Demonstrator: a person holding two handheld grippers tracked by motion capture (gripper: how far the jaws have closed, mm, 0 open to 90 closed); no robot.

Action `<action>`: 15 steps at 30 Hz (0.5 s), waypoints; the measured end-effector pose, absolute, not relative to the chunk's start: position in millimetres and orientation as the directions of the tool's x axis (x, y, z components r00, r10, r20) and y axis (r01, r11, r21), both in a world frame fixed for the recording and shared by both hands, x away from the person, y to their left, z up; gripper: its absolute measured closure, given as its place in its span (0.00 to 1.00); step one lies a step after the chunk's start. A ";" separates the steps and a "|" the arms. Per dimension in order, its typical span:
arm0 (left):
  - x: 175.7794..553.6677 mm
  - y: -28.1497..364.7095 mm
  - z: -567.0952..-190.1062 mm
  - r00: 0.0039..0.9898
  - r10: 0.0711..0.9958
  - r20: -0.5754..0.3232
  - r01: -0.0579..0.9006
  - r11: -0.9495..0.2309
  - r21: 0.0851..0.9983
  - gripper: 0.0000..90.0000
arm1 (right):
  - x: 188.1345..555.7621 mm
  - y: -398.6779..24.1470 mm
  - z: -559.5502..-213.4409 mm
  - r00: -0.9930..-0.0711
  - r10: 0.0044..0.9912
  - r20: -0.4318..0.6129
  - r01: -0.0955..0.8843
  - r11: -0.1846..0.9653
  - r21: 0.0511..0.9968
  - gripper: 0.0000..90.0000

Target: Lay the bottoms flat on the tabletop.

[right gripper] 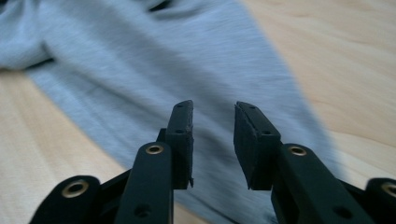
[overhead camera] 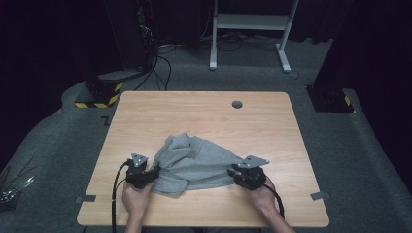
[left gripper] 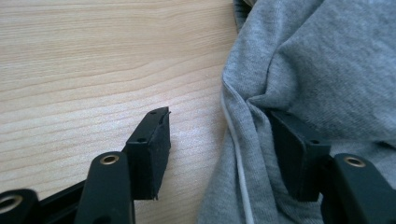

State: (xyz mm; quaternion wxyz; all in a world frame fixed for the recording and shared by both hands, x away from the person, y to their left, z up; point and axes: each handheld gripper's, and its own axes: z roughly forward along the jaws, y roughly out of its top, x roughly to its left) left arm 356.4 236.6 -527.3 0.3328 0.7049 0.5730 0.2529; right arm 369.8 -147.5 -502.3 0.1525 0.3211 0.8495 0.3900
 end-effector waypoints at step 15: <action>358.9 232.9 -527.5 0.242 0.970 -0.012 0.641 -0.151 0.752 0.36 | 396.7 -166.7 -514.9 -0.692 0.720 -0.053 0.497 0.528 0.689 0.99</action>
